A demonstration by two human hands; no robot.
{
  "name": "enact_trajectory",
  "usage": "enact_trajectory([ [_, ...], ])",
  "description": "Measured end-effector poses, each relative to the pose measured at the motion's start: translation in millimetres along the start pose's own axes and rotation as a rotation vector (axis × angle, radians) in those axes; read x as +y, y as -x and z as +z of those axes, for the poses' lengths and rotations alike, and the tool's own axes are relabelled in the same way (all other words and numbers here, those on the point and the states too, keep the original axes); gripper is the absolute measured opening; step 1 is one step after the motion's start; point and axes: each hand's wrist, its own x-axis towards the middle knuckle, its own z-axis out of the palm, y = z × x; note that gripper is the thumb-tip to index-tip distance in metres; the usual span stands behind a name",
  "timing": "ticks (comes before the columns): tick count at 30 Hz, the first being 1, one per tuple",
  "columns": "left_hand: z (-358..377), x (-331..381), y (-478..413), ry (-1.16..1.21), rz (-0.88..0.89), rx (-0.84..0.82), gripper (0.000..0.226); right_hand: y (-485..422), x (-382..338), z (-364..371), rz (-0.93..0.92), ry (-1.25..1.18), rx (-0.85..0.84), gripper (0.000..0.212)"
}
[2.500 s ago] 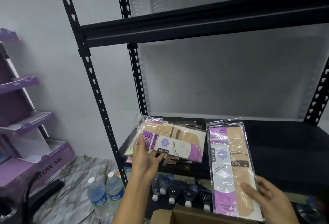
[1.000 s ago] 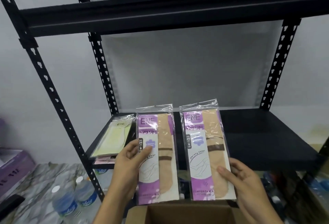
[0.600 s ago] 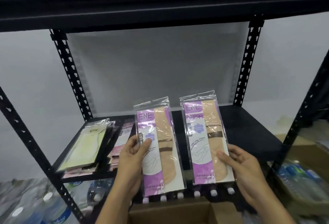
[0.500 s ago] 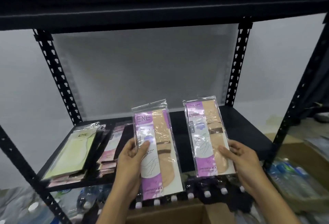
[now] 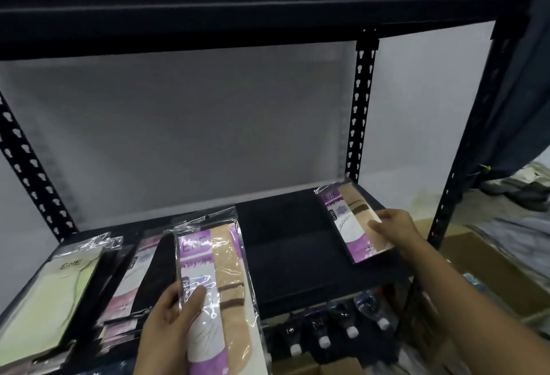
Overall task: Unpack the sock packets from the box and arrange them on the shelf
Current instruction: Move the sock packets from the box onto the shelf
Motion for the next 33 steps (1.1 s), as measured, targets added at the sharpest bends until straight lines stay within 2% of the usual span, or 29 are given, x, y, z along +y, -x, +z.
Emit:
enact_trajectory([
  [2,1.8,-0.5,-2.2,0.011,-0.001,0.013,0.104,-9.0,4.4,0.7,0.021,0.084,-0.008,0.032],
  [6,8.7,-0.1,-3.7,0.046,-0.012,-0.008,0.097,-17.0,11.7,3.5,0.035,0.240,-0.026,0.035],
  [11,21.6,-5.3,-3.3,0.092,-0.030,-0.015,0.108,-18.3,21.4,6.5,0.027,0.369,-0.010,0.036],
  [13,25.0,-7.1,-2.4,0.086,-0.035,-0.037,0.097,-18.6,27.3,6.5,0.033,0.363,0.000,0.041],
  [14,26.1,-7.4,-1.9,0.094,-0.036,-0.048,0.081,-18.2,29.2,6.4,0.026,0.356,0.015,0.042],
  [16,29.4,-7.7,-2.0,0.108,-0.053,-0.061,0.046,-9.6,26.9,6.4,-0.017,0.305,0.059,0.037],
  [18,33.1,-7.9,-2.6,0.116,-0.071,-0.074,0.039,14.4,15.2,9.3,-0.097,0.165,0.057,0.019],
  [20,37.8,-6.3,-2.0,0.119,-0.066,-0.089,0.036,54.2,-3.1,14.5,-0.156,0.024,-0.032,0.001],
  [25,47.8,4.4,3.0,0.146,-0.055,-0.128,0.026,174.0,-33.1,33.0,-0.203,-0.228,-0.411,0.008],
  [27,51.2,10.5,6.5,0.145,-0.036,-0.130,0.025,206.2,-35.0,38.6,-0.198,-0.293,-0.496,0.008],
  [30,51.7,19.1,12.0,0.146,-0.013,-0.120,0.027,232.7,-38.8,44.6,-0.190,-0.365,-0.546,0.007],
  [33,48.3,25.8,17.3,0.145,0.002,-0.109,0.031,245.3,-43.3,49.5,-0.180,-0.404,-0.507,0.011],
])
